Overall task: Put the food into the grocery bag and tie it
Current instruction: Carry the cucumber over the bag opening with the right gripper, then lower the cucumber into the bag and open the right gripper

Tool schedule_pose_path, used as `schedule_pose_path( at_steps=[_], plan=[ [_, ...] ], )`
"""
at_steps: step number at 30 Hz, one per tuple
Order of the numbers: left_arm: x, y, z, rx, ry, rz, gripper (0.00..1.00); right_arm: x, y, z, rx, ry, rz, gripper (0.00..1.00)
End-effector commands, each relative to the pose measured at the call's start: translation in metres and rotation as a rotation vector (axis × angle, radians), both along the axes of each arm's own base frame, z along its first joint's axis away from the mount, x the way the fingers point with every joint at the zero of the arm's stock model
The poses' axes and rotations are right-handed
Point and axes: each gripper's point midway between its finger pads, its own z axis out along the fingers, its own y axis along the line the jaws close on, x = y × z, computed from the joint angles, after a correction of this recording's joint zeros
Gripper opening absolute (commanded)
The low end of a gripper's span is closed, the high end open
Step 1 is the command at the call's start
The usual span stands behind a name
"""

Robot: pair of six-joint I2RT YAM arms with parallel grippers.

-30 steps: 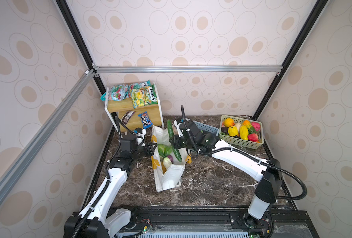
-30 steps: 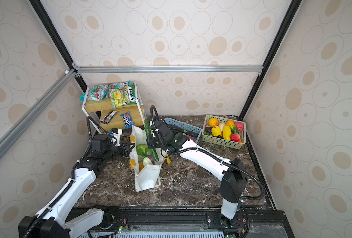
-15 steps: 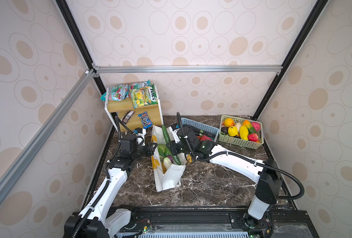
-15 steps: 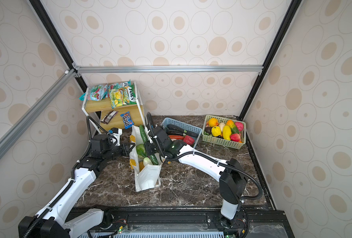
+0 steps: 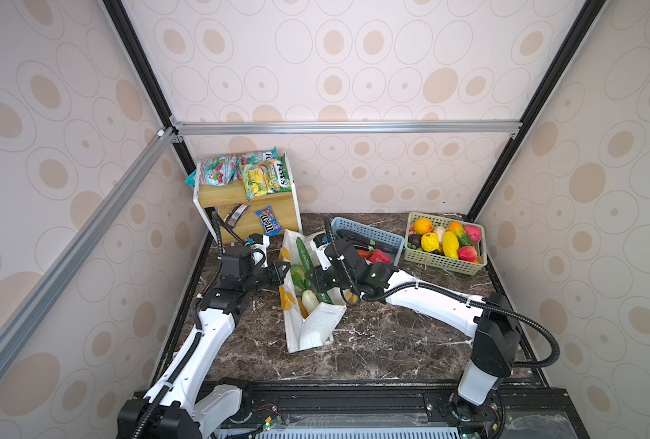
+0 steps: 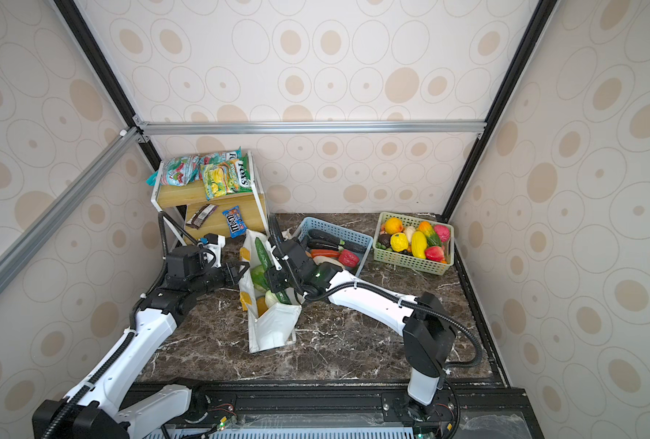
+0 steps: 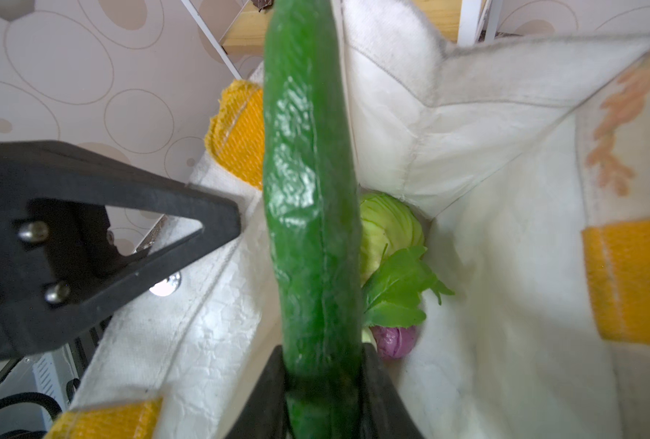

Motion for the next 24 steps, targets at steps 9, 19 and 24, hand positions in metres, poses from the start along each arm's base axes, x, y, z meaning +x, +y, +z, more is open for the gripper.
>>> schedule_pose_path(
  at_steps=[9, 19, 24],
  plan=[
    [0.008, -0.003, 0.042, 0.001, -0.101, -0.019, 0.00, -0.009, 0.013, -0.044, -0.045, 0.127, 0.011, 0.29],
    [0.007, -0.004, 0.042, -0.003, -0.102, -0.023, 0.00, -0.009, 0.010, -0.072, -0.072, 0.288, -0.110, 0.29],
    [0.006, -0.005, 0.045, -0.009, -0.111, -0.027, 0.00, -0.012, 0.011, -0.087, -0.082, 0.350, -0.137, 0.29]
  ],
)
